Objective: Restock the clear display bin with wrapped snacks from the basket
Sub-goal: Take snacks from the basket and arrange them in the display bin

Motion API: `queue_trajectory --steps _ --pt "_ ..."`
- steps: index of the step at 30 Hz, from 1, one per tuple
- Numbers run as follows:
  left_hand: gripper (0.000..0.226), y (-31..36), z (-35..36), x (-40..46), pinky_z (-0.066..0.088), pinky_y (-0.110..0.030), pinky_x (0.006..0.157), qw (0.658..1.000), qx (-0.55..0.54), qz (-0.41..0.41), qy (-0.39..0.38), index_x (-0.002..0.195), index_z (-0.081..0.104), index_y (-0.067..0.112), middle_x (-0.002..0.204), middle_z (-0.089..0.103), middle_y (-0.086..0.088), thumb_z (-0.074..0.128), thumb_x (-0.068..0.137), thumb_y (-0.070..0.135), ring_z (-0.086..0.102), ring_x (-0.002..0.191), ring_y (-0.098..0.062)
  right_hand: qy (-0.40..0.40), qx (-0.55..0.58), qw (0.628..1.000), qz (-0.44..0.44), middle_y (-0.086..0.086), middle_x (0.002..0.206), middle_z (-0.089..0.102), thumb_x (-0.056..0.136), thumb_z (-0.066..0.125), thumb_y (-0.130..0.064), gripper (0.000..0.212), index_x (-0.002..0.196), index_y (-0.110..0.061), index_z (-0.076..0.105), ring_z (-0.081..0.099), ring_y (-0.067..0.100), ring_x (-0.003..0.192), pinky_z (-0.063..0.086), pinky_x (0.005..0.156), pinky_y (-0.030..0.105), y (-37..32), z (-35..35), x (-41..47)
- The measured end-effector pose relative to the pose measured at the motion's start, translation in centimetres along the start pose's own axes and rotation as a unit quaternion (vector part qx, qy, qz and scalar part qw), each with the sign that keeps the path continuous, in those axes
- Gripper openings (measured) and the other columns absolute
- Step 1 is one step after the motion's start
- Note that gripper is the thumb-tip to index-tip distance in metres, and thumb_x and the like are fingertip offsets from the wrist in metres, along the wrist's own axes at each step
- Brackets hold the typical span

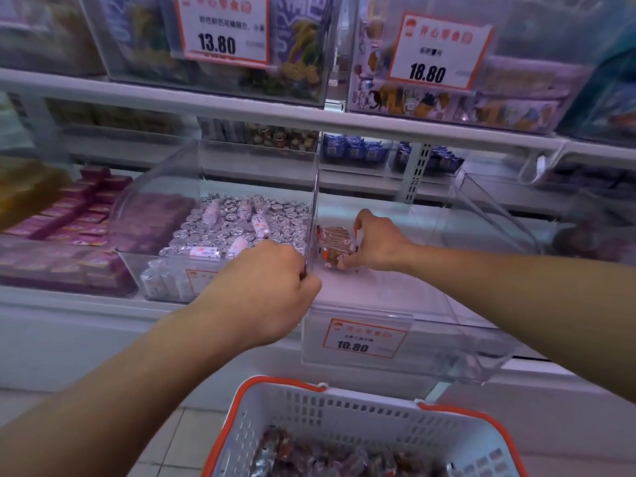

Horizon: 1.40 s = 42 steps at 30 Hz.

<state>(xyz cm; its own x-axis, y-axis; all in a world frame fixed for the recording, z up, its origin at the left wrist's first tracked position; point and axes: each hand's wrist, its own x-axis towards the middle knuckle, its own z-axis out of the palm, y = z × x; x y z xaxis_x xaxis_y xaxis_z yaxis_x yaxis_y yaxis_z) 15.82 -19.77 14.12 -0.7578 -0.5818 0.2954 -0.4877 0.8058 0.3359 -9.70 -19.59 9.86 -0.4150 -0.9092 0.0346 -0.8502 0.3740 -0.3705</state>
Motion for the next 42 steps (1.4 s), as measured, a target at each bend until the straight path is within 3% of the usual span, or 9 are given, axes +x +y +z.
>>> queue_trajectory --steps 15,18,21,23,25,28,33,39,42 --pt "0.041 -0.5 -2.2 -1.3 0.042 -0.031 0.054 0.994 -0.065 0.013 0.082 0.056 0.053 0.014 0.049 0.053 0.004 0.059 0.083 0.044 0.050 0.051 -0.010 0.066 -0.137 0.987 -0.049 0.005 0.111 0.064 0.080 0.076 -0.050 0.055 0.119 -0.016 0.058 0.060 0.024 0.095 0.054 0.084 0.040 -4.9 -6.5 -5.0" --pt "0.027 -0.6 -2.6 -3.5 0.033 -0.024 0.046 0.987 -0.148 0.040 -0.055 0.049 0.046 0.013 0.043 0.043 0.005 0.055 0.067 0.031 0.038 0.042 -0.006 0.287 -0.028 0.935 -0.205 -0.009 0.076 0.061 0.089 0.065 -0.040 0.015 0.091 -0.026 0.063 0.055 0.010 0.067 0.052 0.063 0.031 -4.9 -6.7 -12.2" --pt "0.029 0.0 1.6 -5.9 0.038 -0.028 0.052 0.969 -0.052 0.038 -0.239 0.053 0.055 0.013 0.049 0.051 0.001 0.055 0.067 0.039 0.046 0.048 -0.008 0.381 0.102 0.885 -0.247 -0.009 0.062 0.048 0.095 0.056 -0.031 0.023 0.074 -0.022 0.056 0.045 0.008 0.057 0.035 0.055 0.024 -3.9 0.5 -20.5" --pt "0.028 0.3 6.7 -8.3 0.047 -0.027 0.065 0.934 0.031 0.011 -0.357 0.075 0.069 0.014 0.074 0.068 -0.002 0.061 0.077 0.041 0.061 0.072 -0.017 0.256 0.099 0.943 -0.190 -0.008 0.067 0.052 0.091 0.059 -0.030 0.017 0.076 -0.022 0.059 0.053 0.011 0.063 0.032 0.059 0.024 -1.8 8.1 -24.2" --pt "0.029 0.1 12.1 -11.7 0.051 -0.030 0.083 0.889 0.064 -0.043 -0.451 0.102 0.071 0.014 0.105 0.070 -0.008 0.064 0.085 0.037 0.065 0.099 -0.025 -0.056 0.053 0.996 -0.054 -0.002 0.099 0.068 0.084 0.069 -0.029 0.022 0.104 -0.022 0.065 0.065 0.017 0.093 0.042 0.073 0.023 1.3 15.2 -26.6" --pt "0.044 -0.2 19.0 -18.1 0.047 -0.028 0.086 0.833 0.089 -0.101 -0.537 0.123 0.061 0.014 0.125 0.063 -0.013 0.064 0.088 0.039 0.061 0.110 -0.029 -0.352 -0.006 0.928 0.126 0.015 0.147 0.042 0.076 0.082 -0.030 0.086 0.147 -0.020 0.034 0.052 0.035 0.125 0.049 0.097 0.037 6.9 23.0 -31.2" --pt "0.052 1.1 26.8 -24.8 0.050 -0.036 0.098 0.780 0.062 -0.196 -0.592 0.130 0.060 0.009 0.131 0.062 -0.013 0.060 0.092 0.043 0.063 0.106 -0.026 -0.434 -0.023 0.869 0.238 0.017 0.162 0.006 0.064 0.084 -0.058 0.126 0.156 -0.021 0.006 0.021 0.049 0.142 0.032 0.113 0.055 10.7 27.3 -35.1" --pt "0.045 0.0 28.8 -26.1 0.049 -0.043 0.100 0.790 0.122 -0.236 -0.553 0.134 0.053 0.005 0.135 0.055 -0.018 0.061 0.094 0.025 0.057 0.118 -0.034 -0.425 -0.110 0.863 0.250 0.015 0.157 0.016 0.081 0.076 -0.039 0.096 0.154 -0.020 0.017 0.020 0.048 0.140 0.037 0.108 0.056 11.5 29.1 -36.5" --pt "0.037 -1.1 28.9 -26.1 0.050 -0.040 0.099 0.790 0.135 -0.230 -0.552 0.128 0.058 0.003 0.129 0.061 -0.018 0.059 0.094 0.017 0.061 0.115 -0.031 -0.410 -0.137 0.880 0.196 0.015 0.136 0.053 0.076 0.080 -0.030 0.074 0.139 -0.013 0.045 0.052 0.038 0.123 0.050 0.097 0.048 11.5 28.9 -36.2"
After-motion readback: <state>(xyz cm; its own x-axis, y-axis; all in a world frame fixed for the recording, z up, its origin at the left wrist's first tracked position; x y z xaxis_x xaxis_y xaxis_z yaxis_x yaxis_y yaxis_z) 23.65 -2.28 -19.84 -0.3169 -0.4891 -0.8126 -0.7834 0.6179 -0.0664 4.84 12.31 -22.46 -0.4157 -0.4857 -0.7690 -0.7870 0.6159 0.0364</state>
